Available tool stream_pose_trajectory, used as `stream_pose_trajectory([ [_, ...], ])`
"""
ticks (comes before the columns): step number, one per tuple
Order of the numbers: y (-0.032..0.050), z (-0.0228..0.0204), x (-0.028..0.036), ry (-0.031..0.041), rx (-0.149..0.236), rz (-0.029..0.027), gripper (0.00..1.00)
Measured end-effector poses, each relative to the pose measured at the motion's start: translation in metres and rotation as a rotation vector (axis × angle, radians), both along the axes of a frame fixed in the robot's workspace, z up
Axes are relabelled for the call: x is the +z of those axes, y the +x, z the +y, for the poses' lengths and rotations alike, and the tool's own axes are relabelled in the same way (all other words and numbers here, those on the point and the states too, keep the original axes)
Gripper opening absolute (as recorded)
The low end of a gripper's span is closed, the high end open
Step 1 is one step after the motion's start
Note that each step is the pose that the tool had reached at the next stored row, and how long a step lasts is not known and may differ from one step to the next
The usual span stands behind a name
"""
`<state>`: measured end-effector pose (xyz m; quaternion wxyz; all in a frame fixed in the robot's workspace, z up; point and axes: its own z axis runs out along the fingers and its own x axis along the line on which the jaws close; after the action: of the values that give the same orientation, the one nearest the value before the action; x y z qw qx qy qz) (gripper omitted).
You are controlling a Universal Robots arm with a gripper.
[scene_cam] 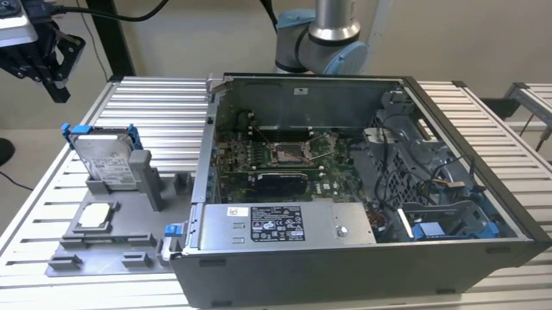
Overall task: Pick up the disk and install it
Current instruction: 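Pick up the disk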
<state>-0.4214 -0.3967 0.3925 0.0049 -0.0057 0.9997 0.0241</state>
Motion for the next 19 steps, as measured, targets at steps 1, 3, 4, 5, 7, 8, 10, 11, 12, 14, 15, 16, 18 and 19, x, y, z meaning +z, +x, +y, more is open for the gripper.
stream_pose_trajectory([
  [1, 0.0000, 0.0000, 0.0000, 0.0000, 0.001, -0.0001, 0.00],
  [3, 0.0000, 0.0000, -0.0001, 0.0000, 0.002, -0.0001, 0.00],
  [4, 0.0000, 0.0000, 0.0000, 0.0000, 0.003, -0.0001, 0.00],
  [5, 0.0000, 0.0000, 0.0000, 0.0000, 0.003, -0.0001, 0.00],
  [7, 0.0000, 0.0000, 0.0000, 0.0000, 0.005, -0.0001, 0.00],
  [8, 0.0000, 0.0000, 0.0000, 0.0000, 0.005, -0.0001, 0.00],
  [10, 0.0000, 0.0000, 0.0000, 0.0000, 0.007, 0.0000, 0.00],
  [11, 0.0000, 0.0000, 0.0000, 0.0000, 0.007, 0.0000, 0.00],
  [12, 0.0000, 0.0000, 0.0000, 0.0000, 0.008, 0.0000, 0.00],
  [14, 0.0000, 0.0000, 0.0000, 0.0000, 0.009, -0.0001, 0.00],
  [15, 0.0000, 0.0000, 0.0000, 0.0000, 0.010, -0.0001, 0.00],
  [16, 0.0000, 0.0000, 0.0000, 0.0000, 0.011, -0.0001, 0.00],
  [18, 0.0000, 0.0000, 0.0000, 0.0000, 0.012, 0.0000, 0.00],
  [19, 0.0000, 0.0000, 0.0000, 0.0000, 0.012, -0.0001, 0.00],
])
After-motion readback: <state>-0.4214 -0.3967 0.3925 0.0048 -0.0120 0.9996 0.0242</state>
